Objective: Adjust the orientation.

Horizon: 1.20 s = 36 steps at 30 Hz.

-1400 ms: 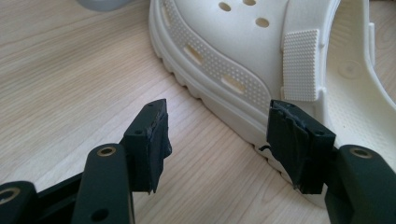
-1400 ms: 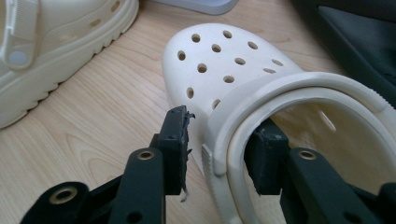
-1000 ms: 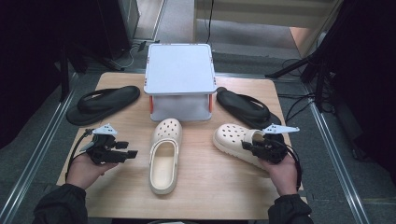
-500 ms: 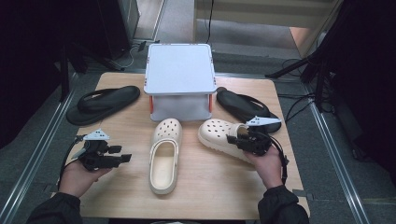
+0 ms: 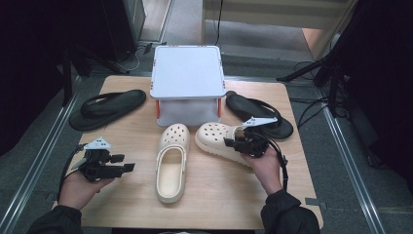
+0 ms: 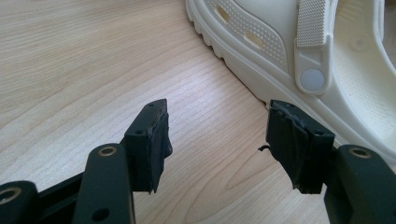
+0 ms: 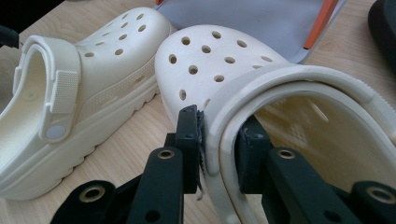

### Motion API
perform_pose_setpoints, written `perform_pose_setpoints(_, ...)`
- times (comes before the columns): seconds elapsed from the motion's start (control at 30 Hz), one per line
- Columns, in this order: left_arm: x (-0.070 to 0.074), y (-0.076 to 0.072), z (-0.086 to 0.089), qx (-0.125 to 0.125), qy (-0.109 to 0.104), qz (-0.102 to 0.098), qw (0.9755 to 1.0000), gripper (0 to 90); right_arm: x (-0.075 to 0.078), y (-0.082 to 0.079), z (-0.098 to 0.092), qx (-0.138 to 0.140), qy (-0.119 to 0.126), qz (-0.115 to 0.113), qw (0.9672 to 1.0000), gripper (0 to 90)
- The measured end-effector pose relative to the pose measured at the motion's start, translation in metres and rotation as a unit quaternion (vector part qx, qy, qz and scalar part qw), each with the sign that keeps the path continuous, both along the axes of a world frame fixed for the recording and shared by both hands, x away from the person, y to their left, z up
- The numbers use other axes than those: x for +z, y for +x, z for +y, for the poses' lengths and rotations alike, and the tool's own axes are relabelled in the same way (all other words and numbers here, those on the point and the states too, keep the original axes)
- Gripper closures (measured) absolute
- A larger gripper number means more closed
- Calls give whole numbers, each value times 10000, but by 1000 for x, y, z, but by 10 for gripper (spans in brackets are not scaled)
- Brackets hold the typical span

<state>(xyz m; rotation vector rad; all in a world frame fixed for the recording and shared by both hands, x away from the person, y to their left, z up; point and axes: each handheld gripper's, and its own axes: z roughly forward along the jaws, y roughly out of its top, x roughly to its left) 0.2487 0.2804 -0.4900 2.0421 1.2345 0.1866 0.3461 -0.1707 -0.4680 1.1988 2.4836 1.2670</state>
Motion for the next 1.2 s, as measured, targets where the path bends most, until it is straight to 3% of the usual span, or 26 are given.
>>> perform_pose_setpoints(0.33,0,1,-4,-104,3,-20,9999,413,-9,7,12,-50,-104,144,9998,749)
perform_pose_setpoints(0.63,-1,1,-5,-127,17,-10,9999,414,-11,7,16,-73,-174,39,9998,701)
perform_pose_setpoints(0.7,0,1,-5,-129,11,-8,9999,414,-9,6,14,-69,-111,13,9999,649)
perform_pose_setpoints(0.93,-1,4,-5,-127,13,-52,9999,420,3,-3,3,-96,-129,-147,9998,635)
perform_pose_setpoints(1.03,-1,5,-5,-155,9,-46,9999,420,9,-8,-4,-32,-58,-288,9996,673)
perform_pose_setpoints(1.2,0,7,-9,-223,-42,-71,9997,442,16,-17,-17,68,-177,-489,9986,842)
